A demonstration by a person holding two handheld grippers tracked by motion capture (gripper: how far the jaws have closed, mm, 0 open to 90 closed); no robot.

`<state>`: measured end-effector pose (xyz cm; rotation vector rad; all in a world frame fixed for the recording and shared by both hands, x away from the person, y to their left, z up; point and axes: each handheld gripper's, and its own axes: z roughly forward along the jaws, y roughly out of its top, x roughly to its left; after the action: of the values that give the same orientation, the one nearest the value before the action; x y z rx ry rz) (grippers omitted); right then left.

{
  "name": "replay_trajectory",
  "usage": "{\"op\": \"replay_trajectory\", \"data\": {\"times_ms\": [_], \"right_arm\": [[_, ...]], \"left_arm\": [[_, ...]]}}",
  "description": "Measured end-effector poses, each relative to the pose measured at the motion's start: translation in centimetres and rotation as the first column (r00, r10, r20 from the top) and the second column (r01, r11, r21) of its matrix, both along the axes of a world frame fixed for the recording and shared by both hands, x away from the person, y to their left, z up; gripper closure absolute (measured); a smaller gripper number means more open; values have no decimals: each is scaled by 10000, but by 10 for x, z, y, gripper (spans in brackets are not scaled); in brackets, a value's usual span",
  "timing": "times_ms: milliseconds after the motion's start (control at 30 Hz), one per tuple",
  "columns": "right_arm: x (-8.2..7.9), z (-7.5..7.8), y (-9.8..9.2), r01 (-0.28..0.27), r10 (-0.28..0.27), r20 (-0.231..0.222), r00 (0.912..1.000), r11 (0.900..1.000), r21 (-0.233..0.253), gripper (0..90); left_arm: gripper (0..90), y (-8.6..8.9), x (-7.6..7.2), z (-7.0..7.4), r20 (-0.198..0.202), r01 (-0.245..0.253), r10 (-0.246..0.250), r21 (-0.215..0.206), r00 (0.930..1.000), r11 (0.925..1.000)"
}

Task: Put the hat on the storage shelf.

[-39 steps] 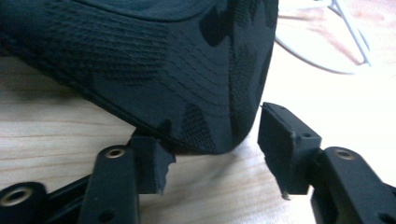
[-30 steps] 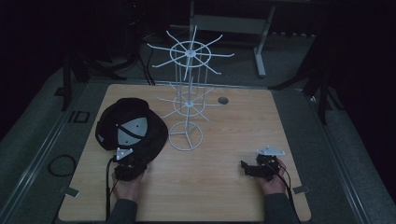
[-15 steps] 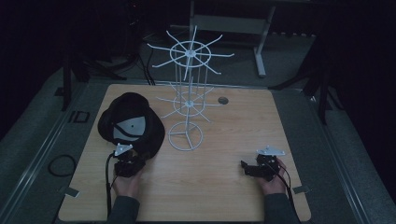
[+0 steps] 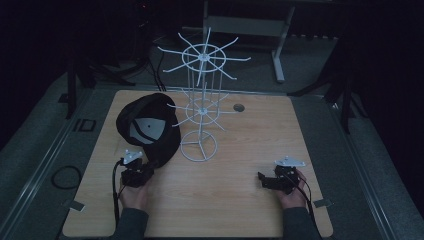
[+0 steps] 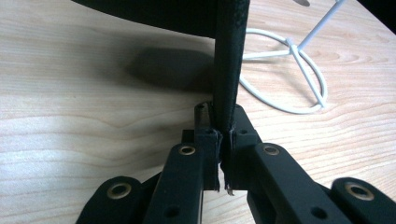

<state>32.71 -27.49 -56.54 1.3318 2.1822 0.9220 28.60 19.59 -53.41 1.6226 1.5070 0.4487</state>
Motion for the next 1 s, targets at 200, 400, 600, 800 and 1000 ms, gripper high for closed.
{"op": "replay_trajectory", "data": {"times_ms": [200,400,600,800,1000], "right_arm": [[0,0,0,2,-2,-4,10000,10000,3,131],[0,0,0,0,0,-1,10000,10000,2,131],[0,0,0,2,-2,-5,10000,10000,3,131],[0,0,0,7,-7,-9,10000,10000,11,131],[0,0,0,6,-6,-14,10000,10000,1,131]], "left_arm": [[868,3,1,8,210,-13,11,108,9998,9999],[868,7,5,17,442,-136,127,189,9989,9997],[868,11,8,27,656,-220,201,288,9976,9993],[868,14,10,36,863,-386,359,297,9956,9988],[868,17,12,44,964,-444,407,361,9945,9984]]}}
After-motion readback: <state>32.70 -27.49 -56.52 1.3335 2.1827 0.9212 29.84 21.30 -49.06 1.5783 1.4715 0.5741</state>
